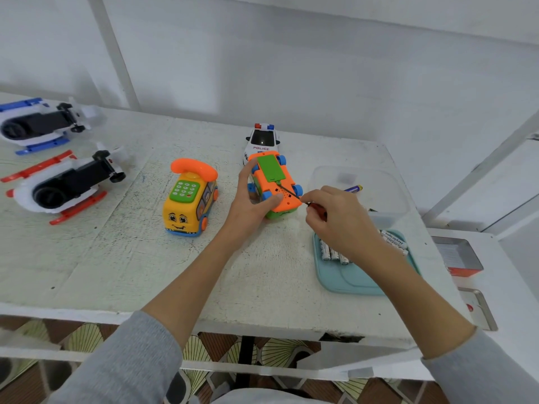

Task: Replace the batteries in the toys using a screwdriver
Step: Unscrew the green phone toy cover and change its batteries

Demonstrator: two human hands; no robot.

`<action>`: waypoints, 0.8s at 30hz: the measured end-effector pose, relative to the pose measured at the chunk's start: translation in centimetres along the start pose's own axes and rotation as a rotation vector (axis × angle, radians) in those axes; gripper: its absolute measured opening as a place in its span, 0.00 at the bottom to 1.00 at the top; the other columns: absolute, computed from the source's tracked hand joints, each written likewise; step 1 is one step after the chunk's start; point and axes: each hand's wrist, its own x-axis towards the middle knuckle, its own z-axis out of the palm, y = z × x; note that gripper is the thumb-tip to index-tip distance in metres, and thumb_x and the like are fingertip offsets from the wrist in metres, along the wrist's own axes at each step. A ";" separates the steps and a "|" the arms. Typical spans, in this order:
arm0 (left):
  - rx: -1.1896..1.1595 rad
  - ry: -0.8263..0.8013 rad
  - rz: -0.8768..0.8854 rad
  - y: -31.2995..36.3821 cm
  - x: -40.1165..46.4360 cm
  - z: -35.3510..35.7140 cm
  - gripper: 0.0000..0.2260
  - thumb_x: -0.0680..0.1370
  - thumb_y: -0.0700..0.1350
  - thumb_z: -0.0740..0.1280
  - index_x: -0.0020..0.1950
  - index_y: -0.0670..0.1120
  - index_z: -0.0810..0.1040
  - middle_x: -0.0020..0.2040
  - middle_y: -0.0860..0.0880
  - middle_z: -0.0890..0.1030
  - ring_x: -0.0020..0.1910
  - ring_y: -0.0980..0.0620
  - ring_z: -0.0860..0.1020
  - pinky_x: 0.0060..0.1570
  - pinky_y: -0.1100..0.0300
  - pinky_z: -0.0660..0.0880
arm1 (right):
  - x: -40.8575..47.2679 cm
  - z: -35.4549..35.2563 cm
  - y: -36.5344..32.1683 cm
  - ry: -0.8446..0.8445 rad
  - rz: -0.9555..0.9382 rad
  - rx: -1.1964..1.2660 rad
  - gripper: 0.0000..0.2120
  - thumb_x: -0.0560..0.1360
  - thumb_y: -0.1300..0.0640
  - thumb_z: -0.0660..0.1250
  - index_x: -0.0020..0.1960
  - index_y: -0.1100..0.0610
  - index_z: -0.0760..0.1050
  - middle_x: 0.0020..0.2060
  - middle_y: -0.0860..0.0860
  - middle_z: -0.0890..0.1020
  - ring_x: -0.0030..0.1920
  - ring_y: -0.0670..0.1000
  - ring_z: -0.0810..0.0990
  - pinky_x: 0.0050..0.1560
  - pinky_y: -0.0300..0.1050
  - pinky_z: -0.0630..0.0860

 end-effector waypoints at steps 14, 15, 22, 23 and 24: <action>-0.152 0.005 -0.043 1.0 -0.4 0.5 0.34 0.77 0.32 0.66 0.75 0.55 0.55 0.64 0.39 0.72 0.45 0.56 0.79 0.33 0.69 0.77 | 0.2 0.5 -0.2 0.049 -0.015 0.046 0.12 0.74 0.63 0.61 0.55 0.60 0.79 0.41 0.56 0.78 0.40 0.55 0.75 0.42 0.55 0.75; -0.142 0.004 -0.044 0.9 -0.3 0.5 0.34 0.77 0.32 0.66 0.75 0.55 0.56 0.63 0.40 0.73 0.45 0.57 0.80 0.33 0.69 0.76 | 0.3 0.4 -0.2 0.046 -0.007 0.057 0.12 0.74 0.63 0.61 0.55 0.60 0.79 0.41 0.56 0.78 0.40 0.54 0.74 0.43 0.54 0.75; 0.057 0.030 -0.009 0.5 0.0 0.3 0.34 0.76 0.38 0.69 0.76 0.56 0.55 0.63 0.49 0.69 0.48 0.60 0.76 0.33 0.75 0.73 | 0.9 -0.7 -0.1 -0.011 0.027 0.020 0.12 0.74 0.62 0.61 0.54 0.58 0.80 0.42 0.55 0.80 0.44 0.54 0.76 0.47 0.52 0.75; 0.044 0.037 -0.013 0.6 0.0 0.4 0.34 0.76 0.38 0.69 0.75 0.56 0.56 0.62 0.49 0.69 0.47 0.60 0.76 0.33 0.74 0.73 | 0.9 -0.6 -0.1 -0.011 0.024 0.017 0.12 0.74 0.62 0.61 0.54 0.58 0.80 0.42 0.55 0.80 0.44 0.54 0.75 0.47 0.52 0.75; 0.022 0.040 -0.018 0.6 0.0 0.4 0.34 0.76 0.38 0.69 0.75 0.56 0.56 0.61 0.48 0.70 0.47 0.60 0.76 0.33 0.74 0.74 | 0.8 -0.5 -0.1 -0.006 0.021 0.020 0.12 0.75 0.62 0.61 0.54 0.58 0.79 0.41 0.55 0.79 0.44 0.54 0.75 0.46 0.52 0.75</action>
